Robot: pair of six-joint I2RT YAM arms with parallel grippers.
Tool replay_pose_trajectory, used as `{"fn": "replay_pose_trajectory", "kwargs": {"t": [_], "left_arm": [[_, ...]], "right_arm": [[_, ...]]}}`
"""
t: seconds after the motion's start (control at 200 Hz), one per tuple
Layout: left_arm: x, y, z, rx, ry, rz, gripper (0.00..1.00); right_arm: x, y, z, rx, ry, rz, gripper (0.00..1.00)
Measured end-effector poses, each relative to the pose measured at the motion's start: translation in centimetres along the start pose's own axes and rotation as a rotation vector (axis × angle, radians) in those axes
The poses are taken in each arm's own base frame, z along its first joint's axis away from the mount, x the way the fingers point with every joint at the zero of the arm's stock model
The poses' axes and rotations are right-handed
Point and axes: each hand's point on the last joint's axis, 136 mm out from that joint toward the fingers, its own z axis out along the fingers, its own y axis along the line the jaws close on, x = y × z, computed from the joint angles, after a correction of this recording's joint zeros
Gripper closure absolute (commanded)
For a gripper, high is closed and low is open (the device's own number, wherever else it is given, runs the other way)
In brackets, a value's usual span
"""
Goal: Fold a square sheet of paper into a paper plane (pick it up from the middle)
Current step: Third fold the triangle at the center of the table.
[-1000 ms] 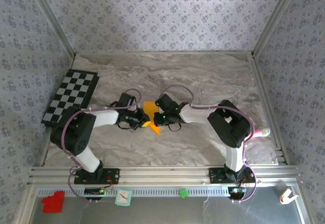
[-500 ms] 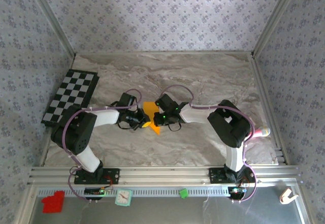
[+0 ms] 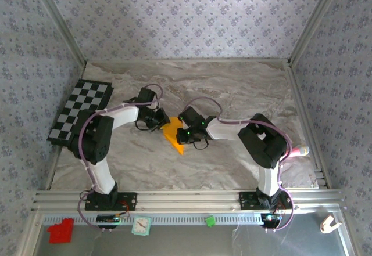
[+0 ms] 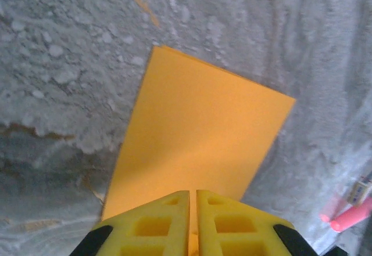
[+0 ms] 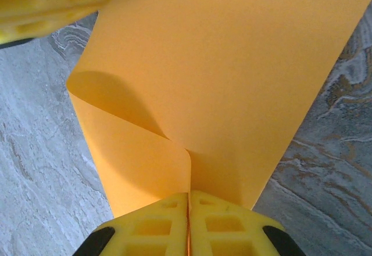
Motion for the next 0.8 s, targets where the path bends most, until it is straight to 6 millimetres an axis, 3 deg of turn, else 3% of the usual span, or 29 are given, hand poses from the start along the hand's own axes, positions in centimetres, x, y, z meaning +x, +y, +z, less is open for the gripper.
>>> {"fn": "replay_pose_trajectory", "kwargs": {"t": [0.17,0.8], "left_arm": [[0.1,1.5,1.1,-0.082,0.048,0.005,0.89],[0.2,1.3,1.3,-0.157,0.094,0.08,0.92]], "right_arm": [[0.0,0.0,0.0,-0.001,0.001,0.001,0.92],[-0.3,-0.1,-0.6,0.0,-0.004,0.004,0.92]]}}
